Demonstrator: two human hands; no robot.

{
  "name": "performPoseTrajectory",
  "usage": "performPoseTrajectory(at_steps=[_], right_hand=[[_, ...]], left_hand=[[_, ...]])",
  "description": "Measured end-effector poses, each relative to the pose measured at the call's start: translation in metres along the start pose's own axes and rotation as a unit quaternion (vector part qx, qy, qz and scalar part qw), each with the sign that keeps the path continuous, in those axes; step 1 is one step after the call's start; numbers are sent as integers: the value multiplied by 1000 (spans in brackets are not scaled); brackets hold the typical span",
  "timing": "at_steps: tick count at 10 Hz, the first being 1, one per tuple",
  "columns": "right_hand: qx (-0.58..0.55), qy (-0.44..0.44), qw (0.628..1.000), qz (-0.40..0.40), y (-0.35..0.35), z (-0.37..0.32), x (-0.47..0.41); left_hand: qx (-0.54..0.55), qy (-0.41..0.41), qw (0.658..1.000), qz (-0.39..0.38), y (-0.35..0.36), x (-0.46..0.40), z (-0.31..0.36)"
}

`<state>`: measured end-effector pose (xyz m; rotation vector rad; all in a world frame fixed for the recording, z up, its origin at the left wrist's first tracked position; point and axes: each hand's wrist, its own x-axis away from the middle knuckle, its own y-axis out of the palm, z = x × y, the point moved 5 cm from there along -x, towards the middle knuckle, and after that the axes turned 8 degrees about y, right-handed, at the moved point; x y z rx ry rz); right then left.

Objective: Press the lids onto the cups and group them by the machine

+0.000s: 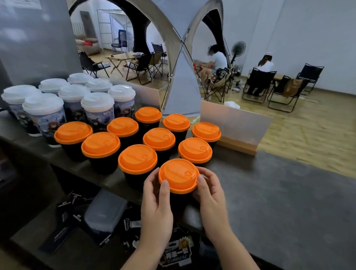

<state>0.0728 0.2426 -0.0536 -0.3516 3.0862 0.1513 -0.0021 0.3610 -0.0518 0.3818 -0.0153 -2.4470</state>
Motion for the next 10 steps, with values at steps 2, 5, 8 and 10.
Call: performPoseTrajectory(at_steps=[2,5,8,10], right_hand=[[-13,-10,1000,1,0,-1,1],[-16,-7,1000,14,-1,-2,1],[-21,1,999,30,-3,0,1],[-42,-18,997,59,-7,-4,4]], left_hand=[[-1,2,1000,0,-2,1,3],[-13,-7,1000,21,-7,4,3],[-34,9,998,46,-19,14,8],[-35,64,995,65,-29,17,29]])
